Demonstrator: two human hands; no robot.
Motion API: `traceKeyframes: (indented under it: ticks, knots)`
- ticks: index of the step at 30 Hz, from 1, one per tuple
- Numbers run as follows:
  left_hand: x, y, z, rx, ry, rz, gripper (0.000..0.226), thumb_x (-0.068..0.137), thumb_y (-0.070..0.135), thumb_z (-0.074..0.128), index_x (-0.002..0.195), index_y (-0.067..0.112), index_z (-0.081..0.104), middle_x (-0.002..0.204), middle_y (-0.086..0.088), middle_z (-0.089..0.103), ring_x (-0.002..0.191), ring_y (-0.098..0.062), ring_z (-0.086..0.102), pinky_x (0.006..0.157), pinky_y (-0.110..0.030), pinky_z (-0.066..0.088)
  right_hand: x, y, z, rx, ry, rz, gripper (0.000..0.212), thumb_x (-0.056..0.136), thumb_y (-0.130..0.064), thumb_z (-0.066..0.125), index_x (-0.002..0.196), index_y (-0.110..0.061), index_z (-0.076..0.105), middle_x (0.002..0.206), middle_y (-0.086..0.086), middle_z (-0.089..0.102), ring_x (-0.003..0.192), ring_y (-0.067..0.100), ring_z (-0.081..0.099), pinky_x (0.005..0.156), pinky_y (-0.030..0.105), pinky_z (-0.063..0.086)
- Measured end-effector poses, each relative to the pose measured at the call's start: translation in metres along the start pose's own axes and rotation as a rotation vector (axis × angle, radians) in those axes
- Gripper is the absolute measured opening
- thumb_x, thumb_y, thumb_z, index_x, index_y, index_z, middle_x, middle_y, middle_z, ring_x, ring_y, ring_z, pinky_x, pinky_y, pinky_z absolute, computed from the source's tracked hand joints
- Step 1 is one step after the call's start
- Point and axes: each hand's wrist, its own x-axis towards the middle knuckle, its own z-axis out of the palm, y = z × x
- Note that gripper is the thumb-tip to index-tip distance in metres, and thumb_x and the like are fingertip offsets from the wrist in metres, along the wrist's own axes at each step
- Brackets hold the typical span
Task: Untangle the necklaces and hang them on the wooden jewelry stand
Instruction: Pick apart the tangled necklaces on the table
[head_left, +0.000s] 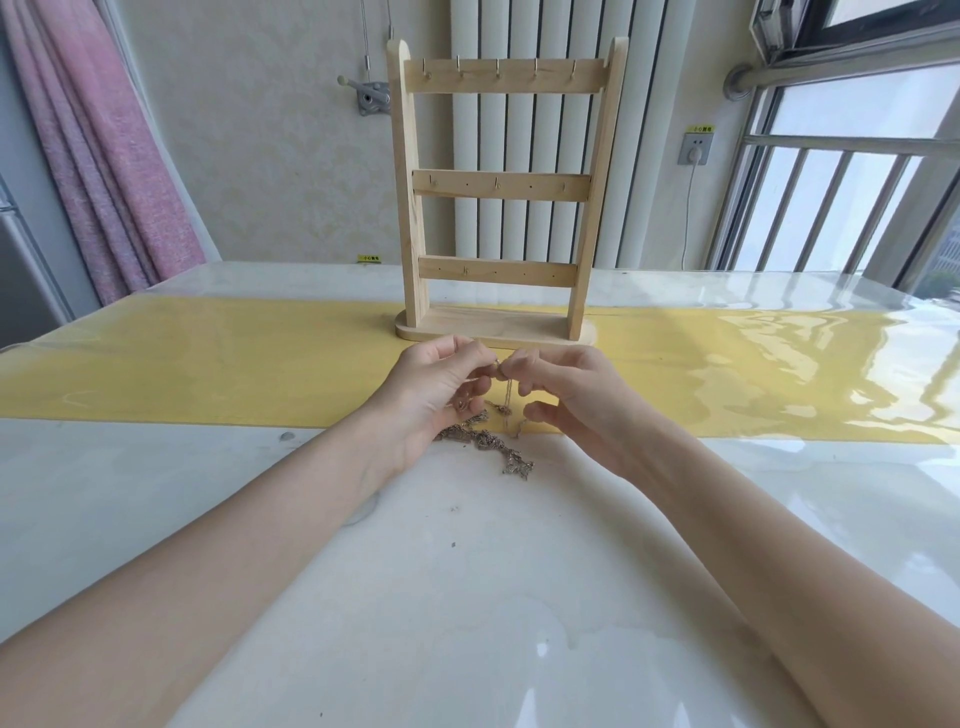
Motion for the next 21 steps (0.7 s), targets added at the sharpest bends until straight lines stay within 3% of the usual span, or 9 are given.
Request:
traceKeyframes:
  ticks: [11, 14, 17, 21]
  knots:
    - [0.0016, 0.0053, -0.0074, -0.043, -0.081, -0.071, 0.016, 0.084, -0.001, 0.062, 0.08, 0.014, 0.056, 0.059, 0.001, 0.058, 0.053, -0.006, 0.053, 0.049, -0.014, 0.046, 0.0021, 0.003, -0.0031, -0.055, 0.022, 0.027, 0.013, 0.087, -0.01, 0.063, 0.074, -0.01, 0.064, 0.075, -0.004, 0.058, 0.071, 0.01, 0.044, 0.058, 0.022, 0.039]
    - [0.0031, 0.0046, -0.0056, -0.075, -0.069, -0.055, 0.018, 0.086, -0.002, 0.059, 0.078, 0.013, 0.054, 0.058, 0.002, 0.055, 0.055, -0.007, 0.049, 0.049, -0.014, 0.046, 0.0022, 0.0043, -0.0025, -0.047, 0.0, 0.019, 0.014, 0.086, -0.013, 0.067, 0.072, -0.013, 0.065, 0.075, -0.003, 0.056, 0.073, 0.011, 0.044, 0.059, 0.023, 0.039]
    - [0.005, 0.0049, -0.004, -0.108, -0.059, -0.016, 0.019, 0.087, -0.003, 0.057, 0.078, 0.013, 0.051, 0.058, 0.002, 0.054, 0.056, -0.008, 0.046, 0.049, -0.016, 0.047, 0.0024, 0.0036, -0.0027, -0.01, 0.034, -0.001, 0.012, 0.088, -0.012, 0.064, 0.079, -0.01, 0.07, 0.077, -0.008, 0.065, 0.074, 0.011, 0.043, 0.058, 0.022, 0.04]
    - [0.0038, 0.0031, -0.0042, 0.007, -0.065, 0.06, 0.022, 0.087, -0.004, 0.057, 0.081, 0.014, 0.047, 0.069, -0.002, 0.05, 0.058, -0.01, 0.045, 0.051, -0.016, 0.046, 0.0021, 0.0025, -0.0029, -0.017, 0.071, -0.022, 0.009, 0.087, -0.01, 0.065, 0.081, -0.005, 0.071, 0.073, -0.007, 0.062, 0.07, 0.008, 0.044, 0.057, 0.02, 0.039]
